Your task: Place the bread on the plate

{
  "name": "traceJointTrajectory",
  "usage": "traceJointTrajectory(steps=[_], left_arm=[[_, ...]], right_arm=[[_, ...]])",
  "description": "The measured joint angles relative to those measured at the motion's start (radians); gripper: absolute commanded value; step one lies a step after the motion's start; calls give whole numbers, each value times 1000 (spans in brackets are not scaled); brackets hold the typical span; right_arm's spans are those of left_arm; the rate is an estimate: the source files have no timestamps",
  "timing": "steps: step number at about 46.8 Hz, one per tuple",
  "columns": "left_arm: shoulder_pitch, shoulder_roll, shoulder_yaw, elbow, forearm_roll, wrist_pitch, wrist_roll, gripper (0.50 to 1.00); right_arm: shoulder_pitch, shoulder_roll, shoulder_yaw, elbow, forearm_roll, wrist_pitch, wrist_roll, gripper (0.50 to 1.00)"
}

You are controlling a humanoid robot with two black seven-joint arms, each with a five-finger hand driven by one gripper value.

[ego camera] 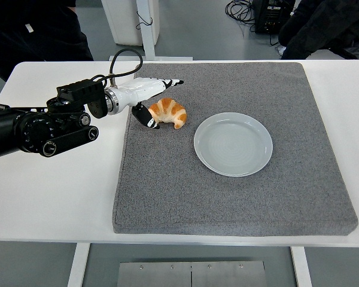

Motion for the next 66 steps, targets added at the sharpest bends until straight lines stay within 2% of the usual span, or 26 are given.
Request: traceJointTrajectory(steps=[30, 43, 56, 66], left_arm=[[50, -116, -5, 176, -13, 18, -40, 995], [70, -177, -7, 298, -20, 18, -91, 995], [88, -198, -9, 325, -39, 18, -101, 995], [113, -233, -3, 370, -57, 48, -102, 990]], right_arm=[[0, 0, 0, 0, 0, 0, 0, 1000], [0, 0, 0, 0, 0, 0, 0, 1000], [0, 0, 0, 0, 0, 0, 0, 1000], [0, 0, 0, 0, 0, 0, 0, 1000]])
